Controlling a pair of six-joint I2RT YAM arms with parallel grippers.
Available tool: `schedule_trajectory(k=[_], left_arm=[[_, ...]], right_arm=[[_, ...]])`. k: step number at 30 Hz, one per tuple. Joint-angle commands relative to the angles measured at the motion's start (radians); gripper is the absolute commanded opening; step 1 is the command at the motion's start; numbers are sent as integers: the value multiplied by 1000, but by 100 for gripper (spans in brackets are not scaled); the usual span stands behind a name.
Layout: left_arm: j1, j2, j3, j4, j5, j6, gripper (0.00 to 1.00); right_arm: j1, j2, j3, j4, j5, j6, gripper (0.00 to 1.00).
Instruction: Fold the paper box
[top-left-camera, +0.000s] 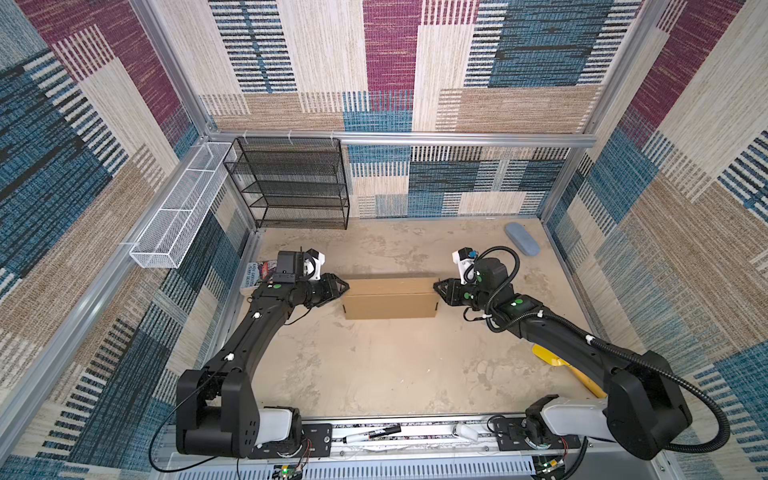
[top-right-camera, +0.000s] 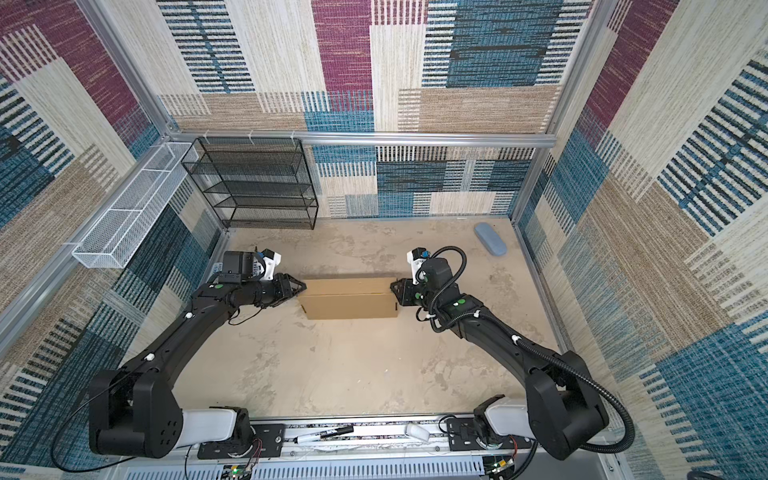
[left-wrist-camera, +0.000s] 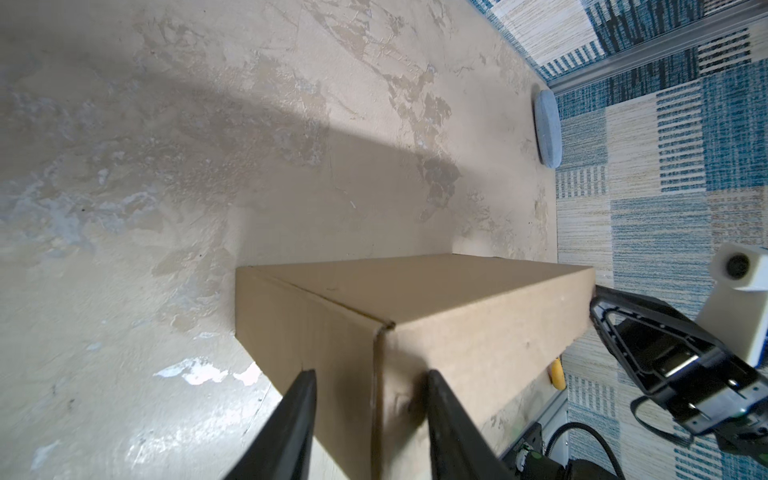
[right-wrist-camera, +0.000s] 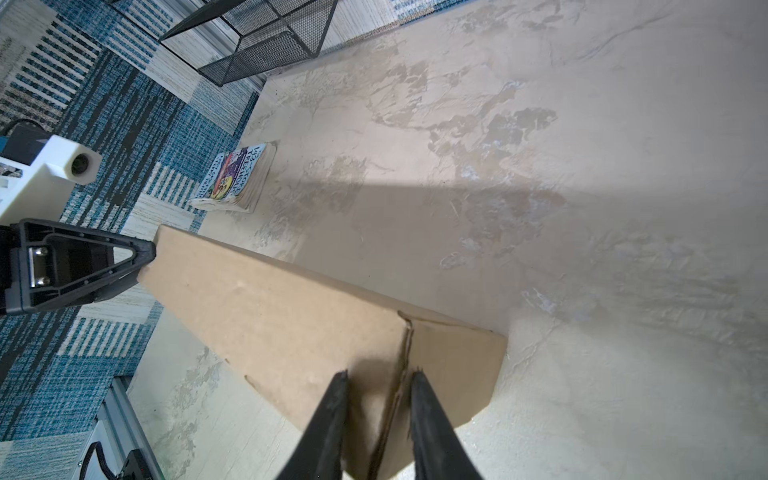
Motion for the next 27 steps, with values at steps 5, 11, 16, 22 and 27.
schedule_trajectory(k=[5, 11, 16, 22, 27], left_arm=[[11, -21, 23, -68, 6, 35, 46], [30, -63, 0, -64, -3, 30, 43], [38, -53, -20, -50, 14, 26, 38], [38, -36, -49, -16, 56, 6, 35], [38, -45, -67, -14, 56, 3, 34]], right_arm=[[1, 4, -4, -64, -5, -24, 28], [1, 12, -1, -67, 1, -28, 29], [0, 23, 0, -64, -3, -30, 28], [1, 28, 6, -68, -9, -40, 28], [1, 31, 14, -77, -11, -49, 29]])
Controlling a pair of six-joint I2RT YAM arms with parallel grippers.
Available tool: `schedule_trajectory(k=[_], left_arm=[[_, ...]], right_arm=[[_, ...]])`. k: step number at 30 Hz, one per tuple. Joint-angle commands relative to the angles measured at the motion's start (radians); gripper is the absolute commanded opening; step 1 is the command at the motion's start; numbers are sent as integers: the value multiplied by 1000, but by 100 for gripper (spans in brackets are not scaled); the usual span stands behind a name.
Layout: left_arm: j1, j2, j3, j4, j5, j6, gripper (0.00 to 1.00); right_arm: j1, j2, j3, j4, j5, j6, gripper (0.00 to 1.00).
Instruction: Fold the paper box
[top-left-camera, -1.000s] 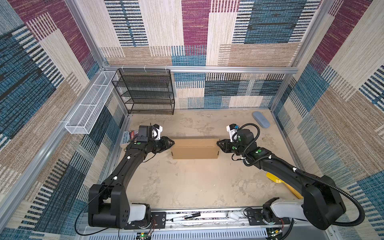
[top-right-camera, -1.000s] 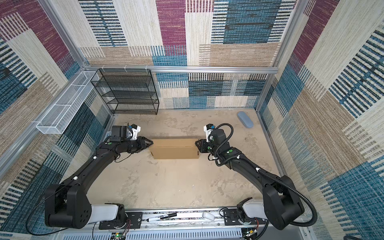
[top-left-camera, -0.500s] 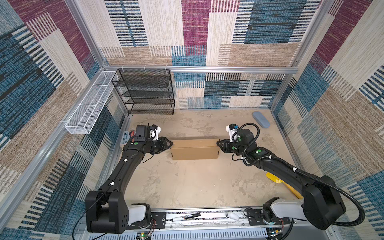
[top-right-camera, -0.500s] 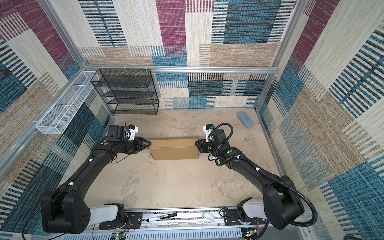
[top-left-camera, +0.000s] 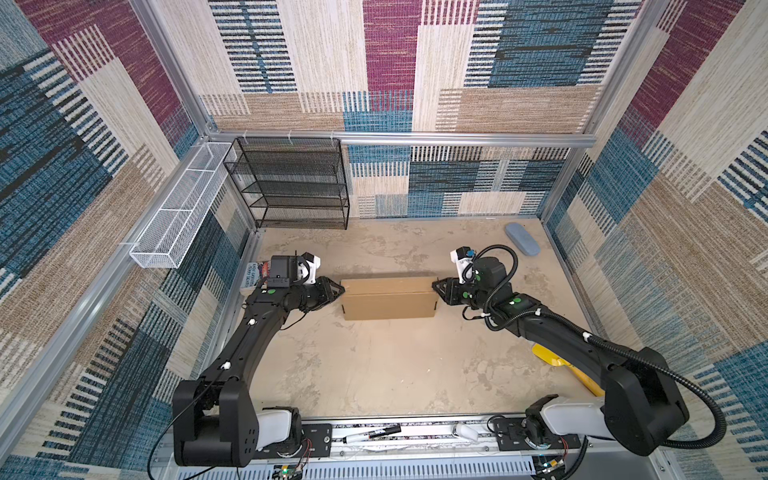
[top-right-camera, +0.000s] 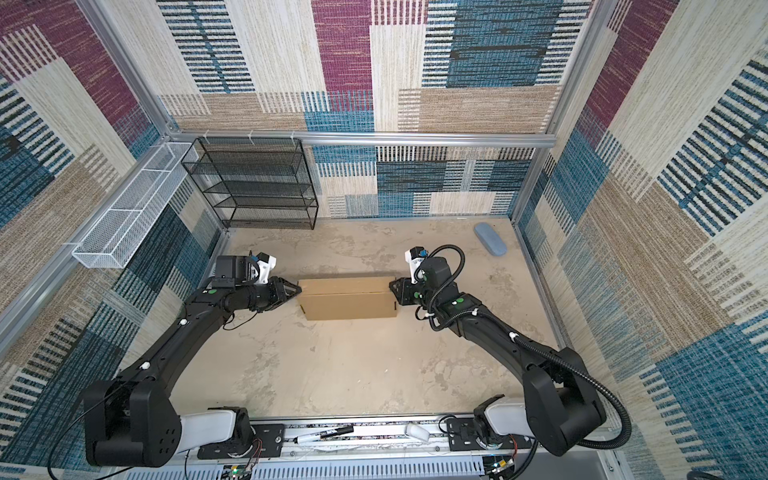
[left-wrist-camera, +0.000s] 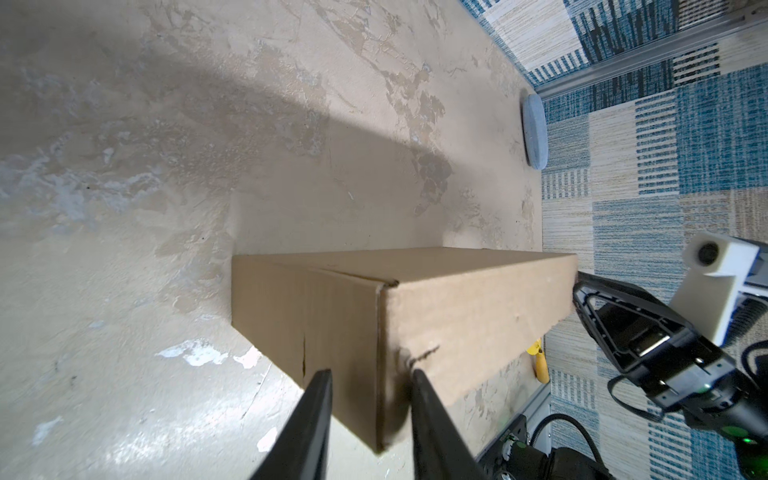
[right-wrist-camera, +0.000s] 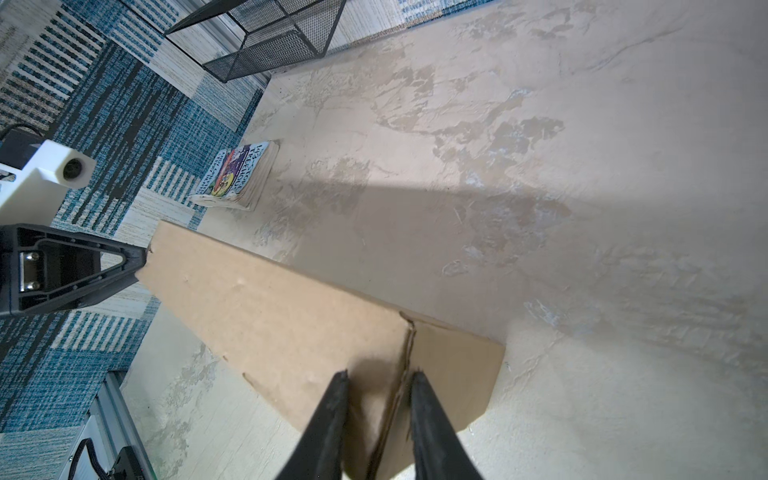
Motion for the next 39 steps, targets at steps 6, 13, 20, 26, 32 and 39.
schedule_trajectory(k=[6, 13, 20, 26, 32, 39], left_arm=[[0, -12, -24, -37, 4, 3, 34], [-2, -27, -46, -41, 9, 1, 34], [-1, -64, -63, -67, 0, 1, 34], [-2, -98, -94, -74, 1, -15, 34], [-2, -140, -128, -86, 4, -25, 34], [-3, -206, -177, -87, 6, -39, 34]], right_arm=[[1, -3, 5, -106, -10, -36, 31], [2, -19, 0, -125, -23, -47, 31], [2, -37, -15, -128, -70, -54, 32], [2, -68, -32, -137, -86, -51, 35], [1, -106, -68, -150, -108, -44, 37], [8, -155, -123, -122, -140, -13, 40]])
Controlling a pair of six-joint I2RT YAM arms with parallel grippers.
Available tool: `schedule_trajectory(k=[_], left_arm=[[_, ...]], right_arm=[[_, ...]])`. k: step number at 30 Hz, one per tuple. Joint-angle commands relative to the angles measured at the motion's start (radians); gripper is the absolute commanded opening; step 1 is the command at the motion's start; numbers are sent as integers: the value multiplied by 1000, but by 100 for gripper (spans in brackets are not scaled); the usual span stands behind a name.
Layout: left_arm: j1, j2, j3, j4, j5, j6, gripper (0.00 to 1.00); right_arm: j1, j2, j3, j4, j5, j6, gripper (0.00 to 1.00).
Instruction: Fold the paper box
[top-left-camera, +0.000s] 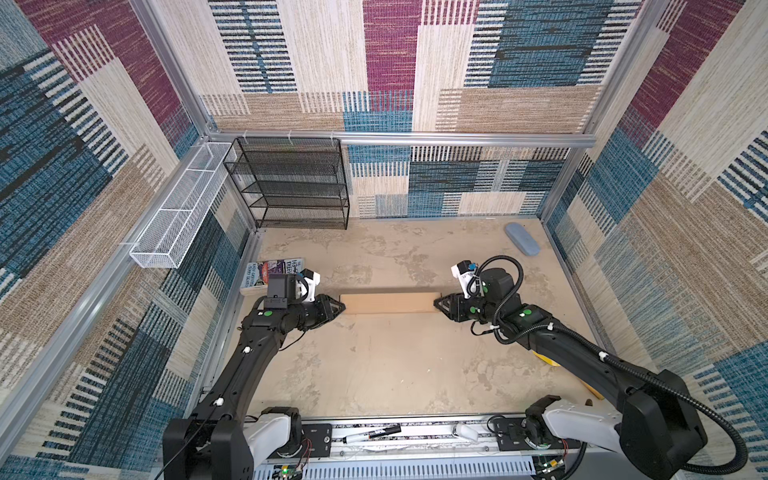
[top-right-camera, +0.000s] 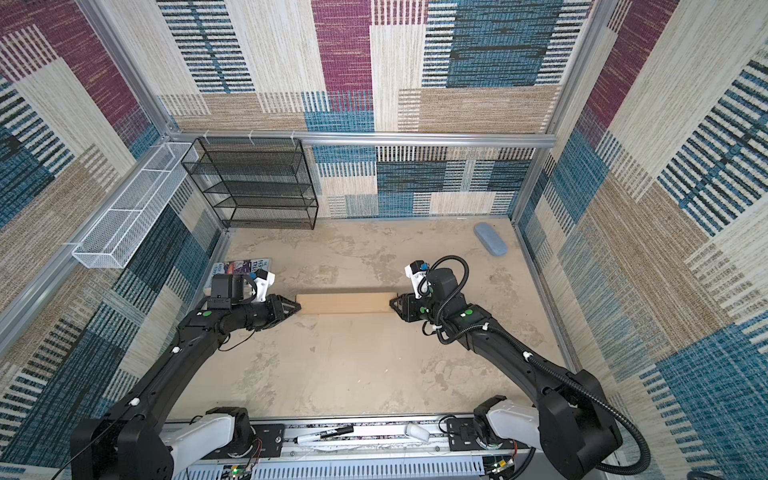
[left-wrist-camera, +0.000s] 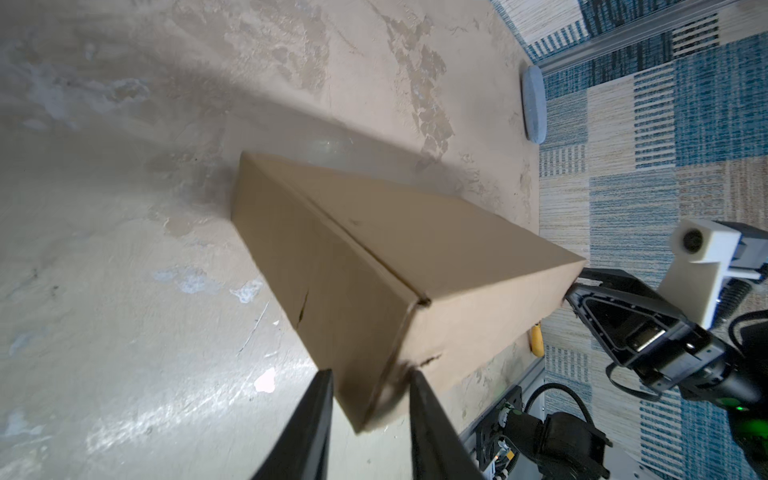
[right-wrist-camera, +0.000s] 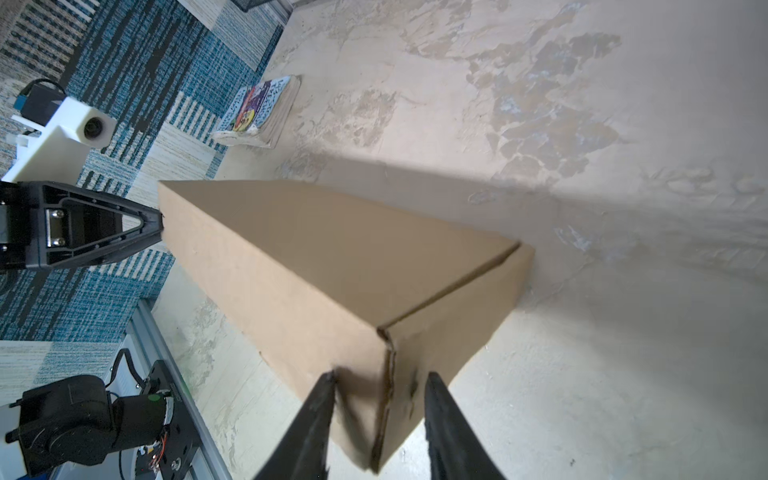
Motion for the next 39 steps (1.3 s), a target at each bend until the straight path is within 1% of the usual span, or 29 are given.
schedule_trajectory(k=[1, 9, 15, 19, 22, 23, 24, 28, 31, 35, 39], left_arm=[[-1, -26, -19, -27, -5, -14, 34], [0, -96, -73, -21, -17, -35, 35], [0, -100, -77, -11, -22, -37, 37], [0, -94, -71, -1, -32, -38, 41], [0, -83, -59, -2, -33, -35, 41], [0, -78, -54, -2, -68, -35, 41], [0, -72, -52, 2, -76, -35, 41], [1, -38, -36, 18, -116, -36, 33], [2, 8, -17, 34, -131, -34, 23], [4, 87, 14, 56, -170, -25, 11], [9, 180, 50, 91, -214, -26, 6]], right_arm=[[5, -17, -17, -7, -23, 25, 40], [8, -38, -8, -32, -16, 16, 41], [9, -35, 3, -29, -1, 16, 41], [8, -25, 7, -23, 21, 17, 41], [8, -19, 9, -18, 71, 28, 38], [9, -15, 11, -15, 90, 28, 36], [8, -11, 14, -13, 105, 28, 33], [7, 36, 38, -15, 153, 14, 23], [7, 91, 66, -20, 184, -2, 17], [4, 155, 96, -14, 236, -19, 14], [-2, 226, 132, -16, 283, -42, 12]])
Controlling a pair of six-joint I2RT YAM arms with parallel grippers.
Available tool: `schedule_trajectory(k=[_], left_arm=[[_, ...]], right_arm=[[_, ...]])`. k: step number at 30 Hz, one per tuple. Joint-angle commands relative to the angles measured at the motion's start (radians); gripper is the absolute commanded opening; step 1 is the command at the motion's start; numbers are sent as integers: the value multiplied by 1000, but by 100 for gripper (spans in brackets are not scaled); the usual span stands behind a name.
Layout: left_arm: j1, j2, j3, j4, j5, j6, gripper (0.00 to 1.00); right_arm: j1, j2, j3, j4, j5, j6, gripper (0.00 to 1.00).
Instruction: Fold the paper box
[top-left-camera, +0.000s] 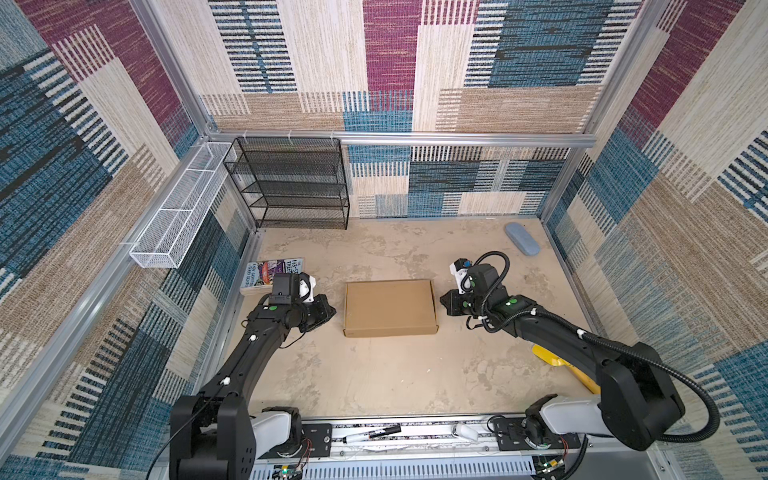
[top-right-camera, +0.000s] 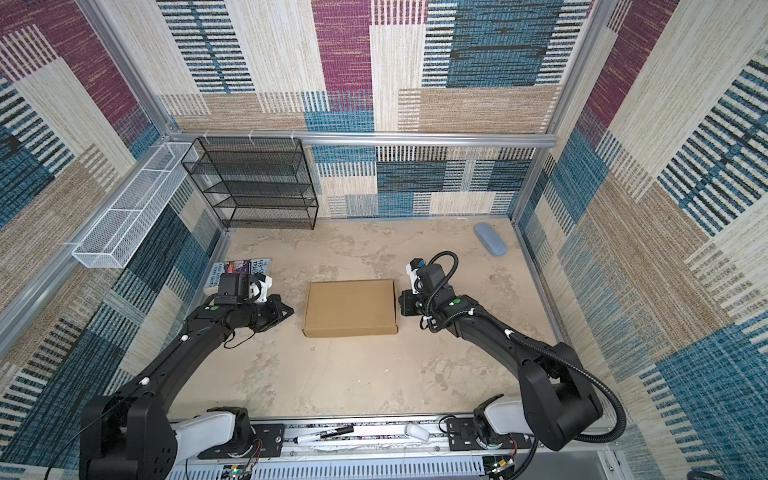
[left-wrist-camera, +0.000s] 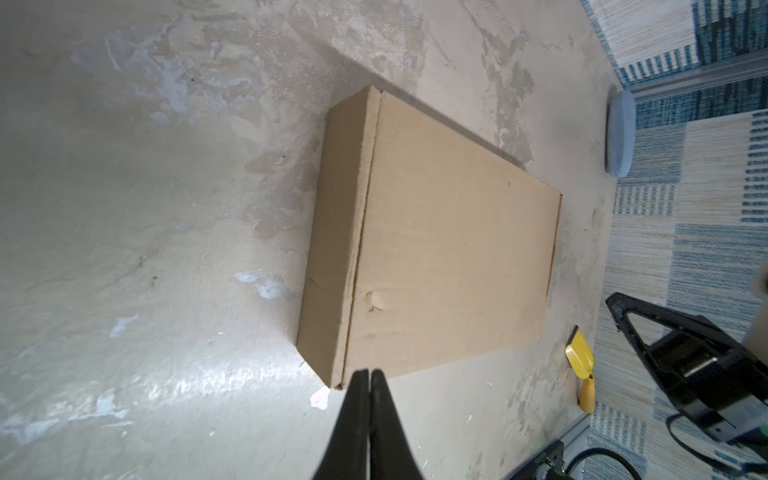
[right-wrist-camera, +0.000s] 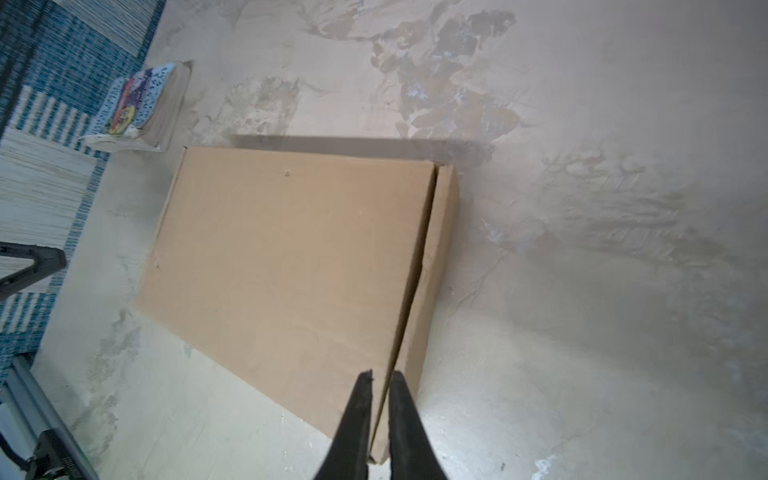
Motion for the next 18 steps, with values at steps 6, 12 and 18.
schedule_trajectory(k=[6, 12, 18], left_arm=[[3, 194, 98, 89, -101, 13, 0], [1, 332, 163, 121, -99, 17, 0], [-21, 423, 200, 146, -87, 12, 0]], right_arm=[[-4, 143, 74, 15, 138, -60, 11], [-4, 251, 129, 30, 145, -80, 10], [-4, 324, 167, 42, 113, -88, 10]])
